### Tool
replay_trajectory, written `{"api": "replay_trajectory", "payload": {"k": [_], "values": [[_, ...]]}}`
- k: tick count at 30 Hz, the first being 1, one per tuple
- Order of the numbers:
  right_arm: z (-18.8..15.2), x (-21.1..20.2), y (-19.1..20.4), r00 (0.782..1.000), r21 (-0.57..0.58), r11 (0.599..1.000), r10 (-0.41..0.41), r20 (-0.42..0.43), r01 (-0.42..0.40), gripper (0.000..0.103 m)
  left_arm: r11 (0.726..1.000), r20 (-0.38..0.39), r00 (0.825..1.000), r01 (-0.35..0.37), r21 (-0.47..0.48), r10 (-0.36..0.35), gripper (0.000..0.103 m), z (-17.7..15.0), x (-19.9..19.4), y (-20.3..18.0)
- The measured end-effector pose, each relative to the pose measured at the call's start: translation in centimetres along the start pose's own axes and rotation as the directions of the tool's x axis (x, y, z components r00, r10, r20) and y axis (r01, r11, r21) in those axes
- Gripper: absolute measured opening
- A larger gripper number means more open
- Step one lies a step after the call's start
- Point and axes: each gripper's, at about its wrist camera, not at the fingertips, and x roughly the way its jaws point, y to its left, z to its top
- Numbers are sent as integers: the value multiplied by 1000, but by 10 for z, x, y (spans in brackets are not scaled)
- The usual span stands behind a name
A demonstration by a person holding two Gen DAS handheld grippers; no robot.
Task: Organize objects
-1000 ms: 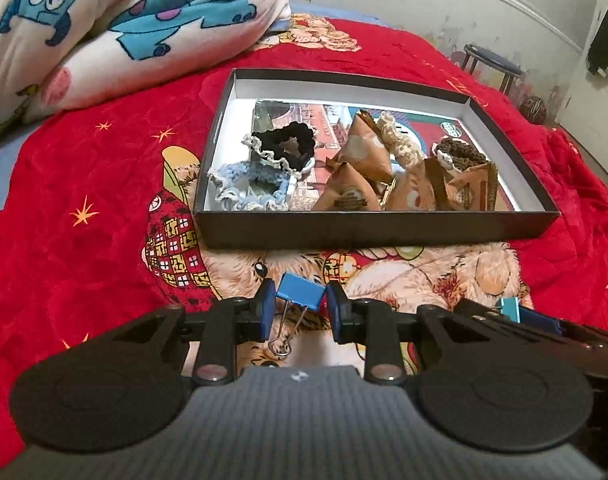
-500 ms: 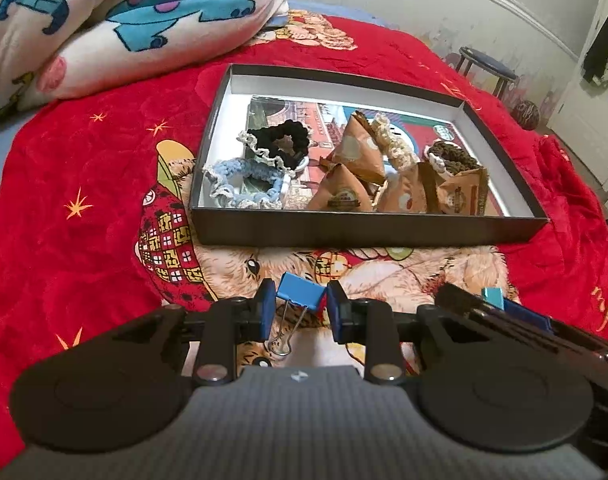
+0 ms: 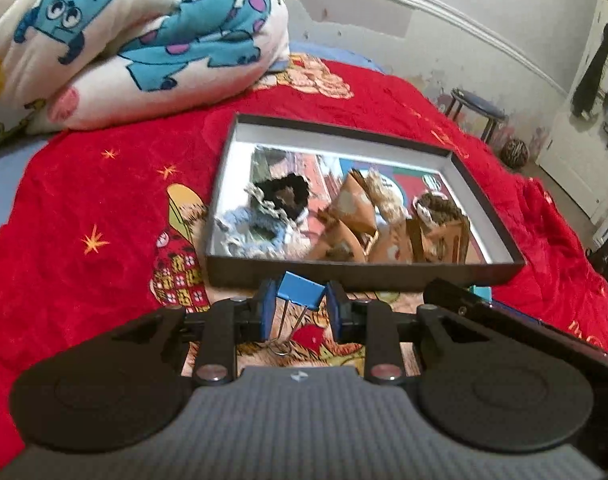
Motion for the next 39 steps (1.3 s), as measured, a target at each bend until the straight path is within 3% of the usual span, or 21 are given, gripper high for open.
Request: {"api": "replay_trajectory", "payload": {"k": [5,8,15,21,24,28,34,39], "values": [[5,-2,8,999,0,999,42,8,-42,46,1000,18,1000,-7,-8,7,31,7,-5,6],[10,-6,13,998,-12,998,60,22,-60,46,999,31,999,28,-24,-28,31,16,-12,10],[31,-16,24,990,-27,992,123,67,-122,46,999,105,994,34,14,-36,31,44,-29,15],[53,-24,27,979,-24,985,173,108,-171,46,995,176,979,96,27,-99,31,79,-43,16],[71,-26,24,972,-24,979,203,119,-201,46,994,225,970,84,65,-97,31,97,-47,12],[102,-18,15,962,-30,969,247,113,-245,46,993,266,957,110,38,-116,31,125,-40,16],[145,31,-1,968,-7,970,242,70,-242,46,987,197,967,162,2,-159,31,153,10,24],[159,97,-14,968,41,969,247,-39,-245,46,981,109,979,182,-60,-175,31,160,70,28]]}}
